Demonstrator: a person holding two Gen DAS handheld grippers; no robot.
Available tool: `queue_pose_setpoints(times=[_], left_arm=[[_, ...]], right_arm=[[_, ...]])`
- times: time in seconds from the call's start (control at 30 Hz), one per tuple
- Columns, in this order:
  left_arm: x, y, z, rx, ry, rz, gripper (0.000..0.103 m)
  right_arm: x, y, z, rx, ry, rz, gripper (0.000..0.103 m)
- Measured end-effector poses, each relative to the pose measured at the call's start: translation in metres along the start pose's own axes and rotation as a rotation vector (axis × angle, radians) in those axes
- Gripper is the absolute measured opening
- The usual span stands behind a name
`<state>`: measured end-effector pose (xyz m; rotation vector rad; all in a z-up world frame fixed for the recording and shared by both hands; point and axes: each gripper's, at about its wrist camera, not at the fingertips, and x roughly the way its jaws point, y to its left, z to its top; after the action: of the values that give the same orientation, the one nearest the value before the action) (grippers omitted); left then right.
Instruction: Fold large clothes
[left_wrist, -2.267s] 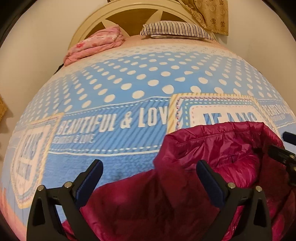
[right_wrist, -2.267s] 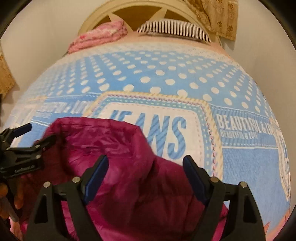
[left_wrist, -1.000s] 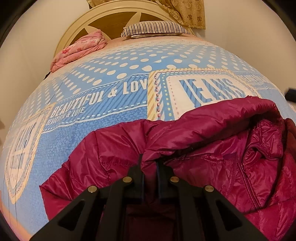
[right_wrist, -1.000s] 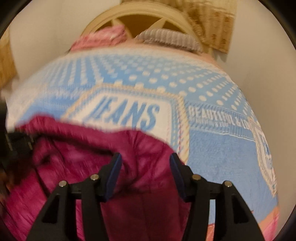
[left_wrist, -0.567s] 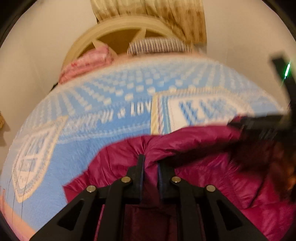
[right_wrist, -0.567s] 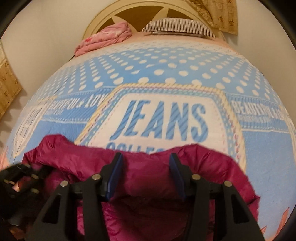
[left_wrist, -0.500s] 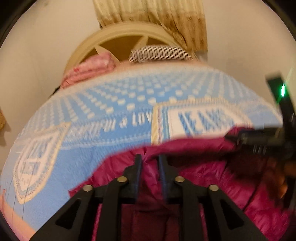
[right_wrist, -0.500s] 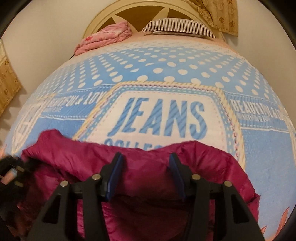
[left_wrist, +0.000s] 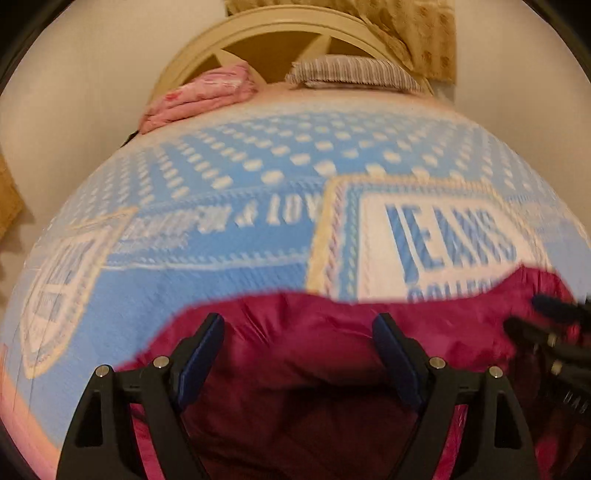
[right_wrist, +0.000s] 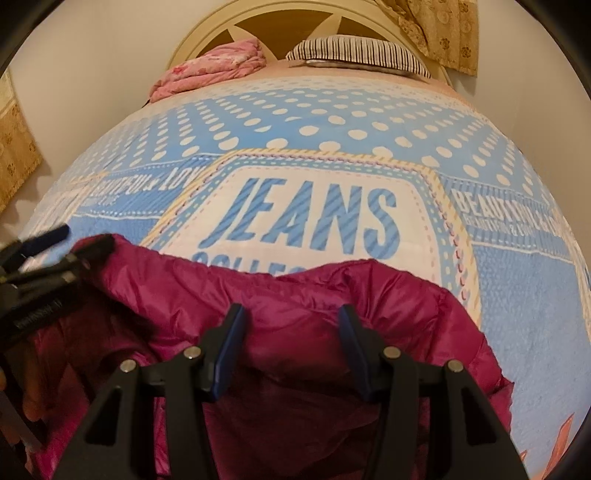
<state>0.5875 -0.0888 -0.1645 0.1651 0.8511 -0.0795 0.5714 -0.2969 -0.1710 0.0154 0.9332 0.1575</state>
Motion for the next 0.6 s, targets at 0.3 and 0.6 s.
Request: queue_pose_setpoints(times=[0.3, 0.6], left_arm=[[0.027, -0.004, -0.02, -0.01, 0.033, 0.008, 0.086], [0.033, -0.008, -0.022, -0.013, 0.039, 0.032, 0.092]], right_arm=[[0.014, 0.004, -0.012, -0.034, -0.011, -0.03, 0.056], [0.026, 0.013, -0.021, -0.074, -0.041, -0.1, 0.057]])
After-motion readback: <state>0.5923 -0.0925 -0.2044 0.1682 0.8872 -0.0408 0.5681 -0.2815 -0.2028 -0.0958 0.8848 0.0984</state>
